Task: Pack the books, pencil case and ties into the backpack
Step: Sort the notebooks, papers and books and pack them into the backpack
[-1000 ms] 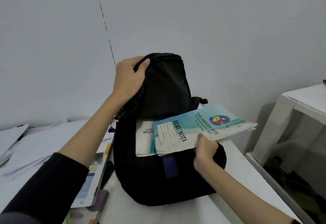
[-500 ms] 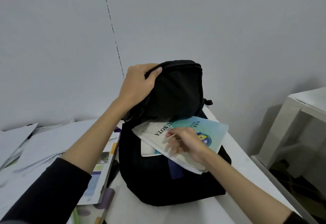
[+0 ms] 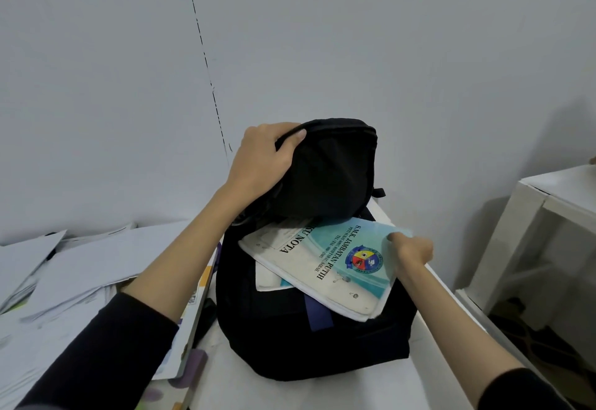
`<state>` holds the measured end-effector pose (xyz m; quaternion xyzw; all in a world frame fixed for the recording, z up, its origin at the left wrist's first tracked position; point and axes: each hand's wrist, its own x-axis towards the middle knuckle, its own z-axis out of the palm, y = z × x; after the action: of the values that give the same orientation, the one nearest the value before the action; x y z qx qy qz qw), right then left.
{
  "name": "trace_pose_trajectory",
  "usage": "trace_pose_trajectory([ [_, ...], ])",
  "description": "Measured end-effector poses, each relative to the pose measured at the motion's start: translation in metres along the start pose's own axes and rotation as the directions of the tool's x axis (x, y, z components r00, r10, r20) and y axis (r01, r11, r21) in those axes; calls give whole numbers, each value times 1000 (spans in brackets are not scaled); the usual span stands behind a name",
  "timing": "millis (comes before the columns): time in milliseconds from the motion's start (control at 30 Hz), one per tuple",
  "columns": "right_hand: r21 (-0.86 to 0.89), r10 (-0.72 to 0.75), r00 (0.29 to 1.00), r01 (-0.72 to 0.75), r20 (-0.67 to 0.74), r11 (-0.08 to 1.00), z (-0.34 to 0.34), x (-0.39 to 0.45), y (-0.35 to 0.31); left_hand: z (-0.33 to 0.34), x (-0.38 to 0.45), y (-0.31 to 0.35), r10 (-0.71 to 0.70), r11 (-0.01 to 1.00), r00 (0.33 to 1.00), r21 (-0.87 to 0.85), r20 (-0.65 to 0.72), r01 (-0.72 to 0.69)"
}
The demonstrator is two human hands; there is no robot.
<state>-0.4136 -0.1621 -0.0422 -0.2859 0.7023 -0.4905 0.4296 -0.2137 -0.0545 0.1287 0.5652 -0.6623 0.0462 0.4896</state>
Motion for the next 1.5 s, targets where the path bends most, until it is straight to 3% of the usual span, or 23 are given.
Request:
trace_pose_trajectory([
  [167, 269, 6, 947, -97, 321, 958, -9, -22, -1, -3, 3, 0, -22, 999, 999, -44, -47, 20],
  [267, 226, 3, 874, -130, 487, 965, -7, -32, -1, -2, 5, 4, -7, 999, 999, -43, -48, 5],
  [333, 247, 41, 890, -170, 455, 954, -4, -35, 3, 0, 6, 5, 5, 999, 999, -34, -36, -6],
  [500, 401, 180, 972, -227, 153, 887, 0, -43, 21, -5, 6, 7, 4, 999, 997, -50, -74, -8],
  [567, 446, 183, 976, -217, 120, 868, 10, -54, 25, -8, 6, 7, 1, 998, 995, -62, -95, -7],
  [633, 510, 188, 961, -267, 201, 818, 23, -63, 24, -9, 4, 8, 3, 998, 995, -64, -99, -9],
  [700, 520, 211, 896, -403, 390, 753, 33, -69, 22, -8, 2, 11, 8, 998, 997, -66, -82, -14],
  [767, 380, 189, 825, -432, 533, 818, 34, -72, 23, -5, -1, 12, 24, 997, 998, -66, -57, -28],
  [867, 65, 71, 826, -129, 559, 989, 25, -70, 26, -2, -3, 12, 46, 997, 998, -55, -31, -47],
  [933, -137, -150, 882, 233, 447, 963, 15, -65, 31, -3, -4, 11, 41, 997, 999, -59, -30, -43],
  [967, -275, -337, 861, 453, 381, 848, 10, -62, 33, -3, -4, 10, 35, 997, 999, -66, -34, -37],
  [1000, -402, -555, 757, 653, 345, 642, 5, -61, 34, -4, -4, 9, 28, 997, 999, -73, -39, -30],
  [1033, -491, -728, 581, 784, 363, 381, 3, -60, 35, -5, -4, 8, 22, 996, 999, -80, -44, -26],
  [1067, -506, -798, 409, 848, 443, 154, 3, -61, 33, -5, -3, 8, 19, 996, 999, -84, -47, -23],
  [1100, -467, -733, 330, 884, 595, 19, 6, -63, 29, -5, -3, 8, 18, 996, 999, -87, -46, -22],
  [1133, -382, -604, 294, 924, 741, -20, 11, -65, 26, -5, -3, 8, 19, 996, 999, -87, -42, -22],
  [1200, -256, -278, 252, 966, 927, 24, 26, -69, 29, -3, -2, 9, 28, 996, 999, -82, -35, -31],
  [1233, -224, -206, 224, 974, 953, 24, 34, -71, 31, -2, -3, 9, 33, 996, 999, -80, -32, -36],
  [1300, -187, -241, 195, 981, 951, 59, 46, -73, 38, -2, -3, 8, 43, 995, 999, -84, -34, -45],
  [1500, -203, -313, 229, 973, 922, 113, 56, -76, 40, -5, -2, 4, 41, 996, 997, -80, -58, -46],
])
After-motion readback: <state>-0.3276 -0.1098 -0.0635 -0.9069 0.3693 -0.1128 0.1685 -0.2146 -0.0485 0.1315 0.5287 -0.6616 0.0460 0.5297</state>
